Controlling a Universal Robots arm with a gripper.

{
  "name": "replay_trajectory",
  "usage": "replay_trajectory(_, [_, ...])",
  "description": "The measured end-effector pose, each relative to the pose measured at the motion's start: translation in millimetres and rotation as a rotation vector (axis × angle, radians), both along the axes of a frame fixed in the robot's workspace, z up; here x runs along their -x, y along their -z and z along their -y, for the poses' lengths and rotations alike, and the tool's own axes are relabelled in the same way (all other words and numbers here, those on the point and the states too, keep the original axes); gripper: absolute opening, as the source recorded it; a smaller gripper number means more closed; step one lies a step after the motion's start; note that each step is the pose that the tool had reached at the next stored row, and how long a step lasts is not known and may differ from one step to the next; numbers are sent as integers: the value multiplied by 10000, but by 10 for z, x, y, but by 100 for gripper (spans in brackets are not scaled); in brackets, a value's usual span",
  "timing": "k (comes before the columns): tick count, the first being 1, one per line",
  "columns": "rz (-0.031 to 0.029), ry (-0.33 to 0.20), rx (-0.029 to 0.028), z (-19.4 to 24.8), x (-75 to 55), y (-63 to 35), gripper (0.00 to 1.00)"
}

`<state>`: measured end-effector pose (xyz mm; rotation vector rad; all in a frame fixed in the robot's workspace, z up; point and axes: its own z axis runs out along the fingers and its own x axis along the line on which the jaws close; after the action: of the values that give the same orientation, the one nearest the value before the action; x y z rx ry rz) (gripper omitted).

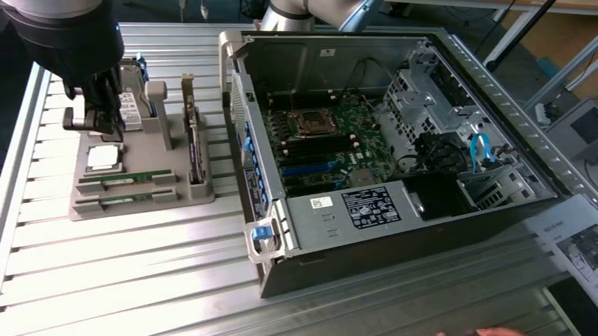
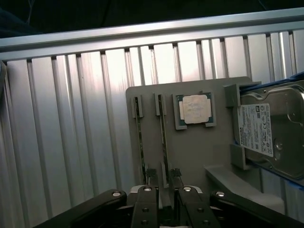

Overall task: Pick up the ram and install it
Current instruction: 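Pick up the ram and move it above insertion slot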

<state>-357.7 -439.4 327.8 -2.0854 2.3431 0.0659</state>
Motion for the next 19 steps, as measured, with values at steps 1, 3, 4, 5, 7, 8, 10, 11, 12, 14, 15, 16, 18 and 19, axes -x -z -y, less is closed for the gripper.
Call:
replay_trajectory(1, [-1,0,1,0,0,18,24])
replay_trajectory(3, [1,-1,0,0,0,55,24])
replay_trajectory(4, [0,0,0,0,0,74,24])
replay_trajectory(5, [0,0,0,0,0,92,24])
replay_trajectory(7, [0,0,0,0,0,128,24])
replay_trajectory(8, [0,0,0,0,0,147,24])
replay_trajectory(10, [0,0,0,0,0,182,24])
replay_trajectory(11, [0,0,0,0,0,200,24])
replay_trajectory(12, [-1,0,1,0,0,219,24])
replay_trajectory(14, [-1,0,0,0,0,269,24])
replay_trajectory(15, [0,0,0,0,0,289,24])
replay_trajectory(16, [0,0,0,0,0,307,24])
replay_trajectory(18, [0,0,0,0,0,343,24])
replay_trajectory(19, [0,0,0,0,0,362,24])
